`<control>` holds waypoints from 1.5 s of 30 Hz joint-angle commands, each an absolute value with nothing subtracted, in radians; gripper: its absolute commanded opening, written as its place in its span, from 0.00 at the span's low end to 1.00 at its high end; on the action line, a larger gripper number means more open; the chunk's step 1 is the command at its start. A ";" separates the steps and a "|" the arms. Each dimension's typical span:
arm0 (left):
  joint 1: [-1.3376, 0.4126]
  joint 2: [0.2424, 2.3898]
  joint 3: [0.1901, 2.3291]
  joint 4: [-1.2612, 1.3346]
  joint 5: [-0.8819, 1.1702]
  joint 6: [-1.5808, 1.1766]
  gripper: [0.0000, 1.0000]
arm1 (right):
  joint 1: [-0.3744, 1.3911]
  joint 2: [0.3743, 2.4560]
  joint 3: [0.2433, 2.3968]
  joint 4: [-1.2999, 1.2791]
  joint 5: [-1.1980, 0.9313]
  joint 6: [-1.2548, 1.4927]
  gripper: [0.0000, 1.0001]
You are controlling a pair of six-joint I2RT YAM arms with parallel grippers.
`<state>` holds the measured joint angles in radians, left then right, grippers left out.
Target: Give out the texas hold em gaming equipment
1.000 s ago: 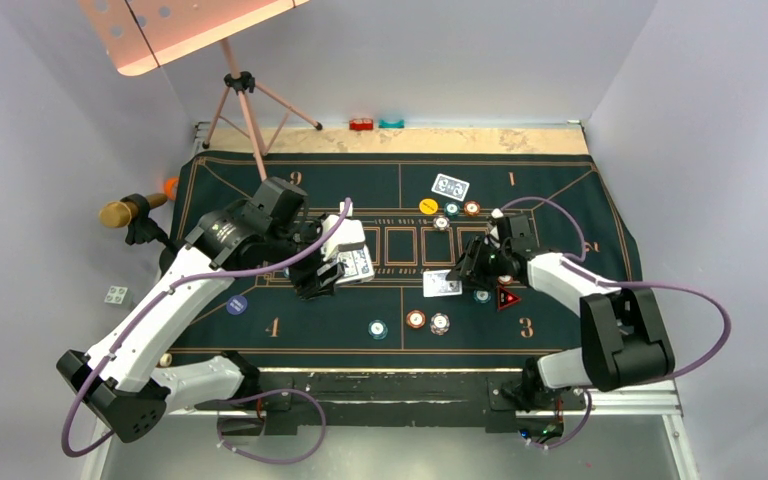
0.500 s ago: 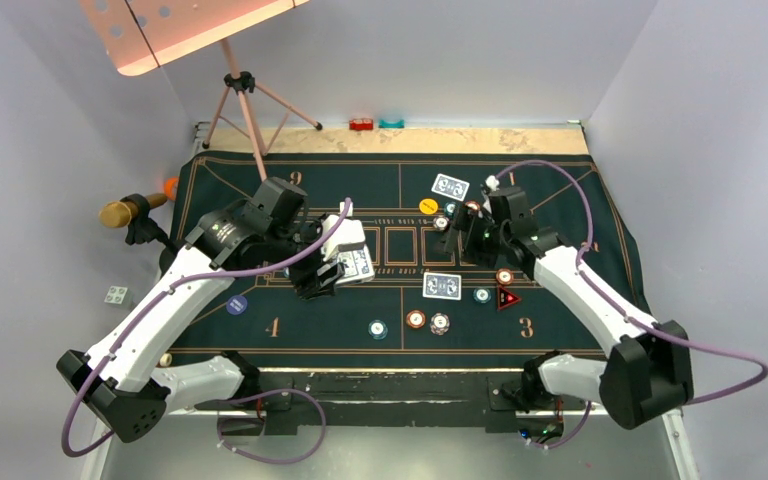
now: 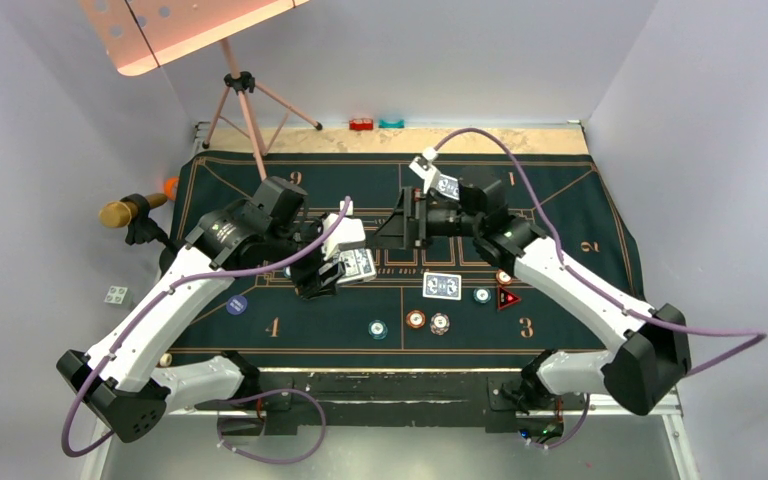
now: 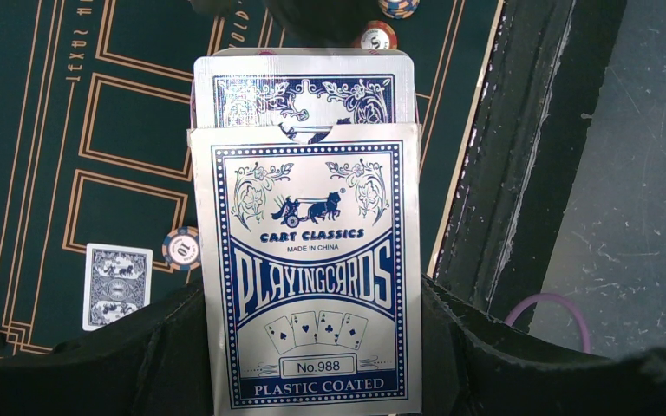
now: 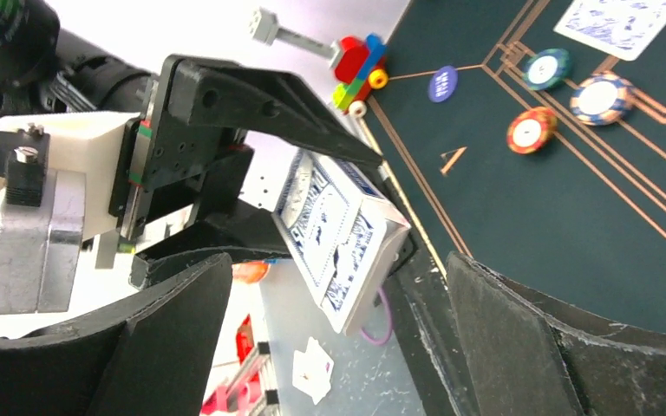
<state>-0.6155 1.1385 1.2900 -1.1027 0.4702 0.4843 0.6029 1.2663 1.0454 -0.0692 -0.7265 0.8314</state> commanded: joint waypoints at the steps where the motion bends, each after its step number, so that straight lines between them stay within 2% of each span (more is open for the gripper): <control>1: -0.612 1.127 1.314 -1.055 0.511 0.467 0.00 | 0.673 1.315 1.084 0.075 -0.782 0.866 0.99; 10: -0.613 1.129 1.323 -1.058 0.511 0.469 0.00 | 0.724 1.392 1.058 0.117 -0.790 0.867 0.98; 12: -0.612 1.130 1.325 -1.058 0.510 0.468 0.00 | 0.723 1.401 1.050 0.125 -0.802 0.875 0.91; 16: -0.613 1.130 1.333 -1.064 0.509 0.468 0.00 | 0.720 1.418 1.042 0.110 -0.816 0.884 0.69; 20: -0.613 1.126 1.338 -1.067 0.506 0.468 0.00 | 0.702 1.416 1.018 0.105 -0.826 0.887 0.56; 32: -0.613 1.129 1.348 -1.069 0.508 0.467 0.00 | 0.623 1.337 0.922 0.107 -0.844 0.899 0.43; 38: -0.613 1.129 1.349 -1.071 0.505 0.466 0.00 | 0.615 1.329 0.924 0.109 -0.855 0.905 0.33; 45: -0.612 1.129 1.339 -1.070 0.500 0.471 0.00 | 0.542 1.266 0.899 0.116 -0.893 0.936 0.16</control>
